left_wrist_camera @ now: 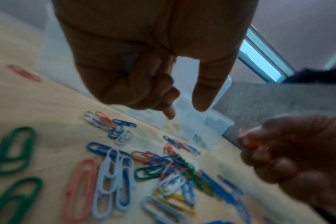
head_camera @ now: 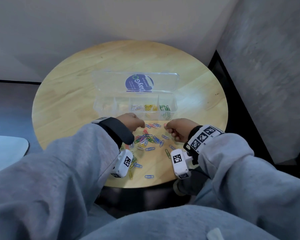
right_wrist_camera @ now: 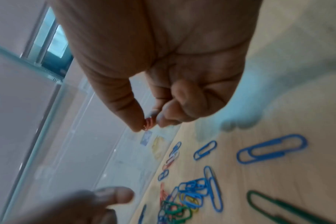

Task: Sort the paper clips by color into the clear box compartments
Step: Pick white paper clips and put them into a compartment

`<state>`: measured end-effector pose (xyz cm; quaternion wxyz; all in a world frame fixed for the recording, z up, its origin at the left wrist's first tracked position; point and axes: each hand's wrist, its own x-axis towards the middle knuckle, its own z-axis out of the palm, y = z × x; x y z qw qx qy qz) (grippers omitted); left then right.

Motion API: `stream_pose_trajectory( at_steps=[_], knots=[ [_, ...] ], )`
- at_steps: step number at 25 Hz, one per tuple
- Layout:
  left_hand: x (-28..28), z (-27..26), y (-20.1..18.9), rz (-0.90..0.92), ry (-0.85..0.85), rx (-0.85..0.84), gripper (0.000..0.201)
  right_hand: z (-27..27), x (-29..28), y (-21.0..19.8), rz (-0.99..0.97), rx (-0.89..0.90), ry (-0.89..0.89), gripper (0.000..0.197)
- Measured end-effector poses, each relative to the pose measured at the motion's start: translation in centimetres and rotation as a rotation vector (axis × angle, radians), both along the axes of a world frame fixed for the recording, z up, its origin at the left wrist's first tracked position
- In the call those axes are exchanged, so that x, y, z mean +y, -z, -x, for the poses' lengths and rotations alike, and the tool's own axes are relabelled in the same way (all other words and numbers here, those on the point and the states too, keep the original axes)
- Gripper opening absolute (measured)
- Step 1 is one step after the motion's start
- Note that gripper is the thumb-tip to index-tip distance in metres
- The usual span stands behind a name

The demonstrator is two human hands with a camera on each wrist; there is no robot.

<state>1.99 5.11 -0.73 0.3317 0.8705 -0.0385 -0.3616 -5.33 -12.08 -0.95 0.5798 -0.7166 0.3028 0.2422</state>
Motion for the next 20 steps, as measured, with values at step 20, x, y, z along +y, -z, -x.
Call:
stream_pose_trajectory(
  at_steps=[20],
  knots=[
    [-4.4,0.3,0.8,-0.606,0.349,-0.180,0.030,2.4,-2.9,0.3,-0.208,-0.105,0.180,0.020]
  ],
)
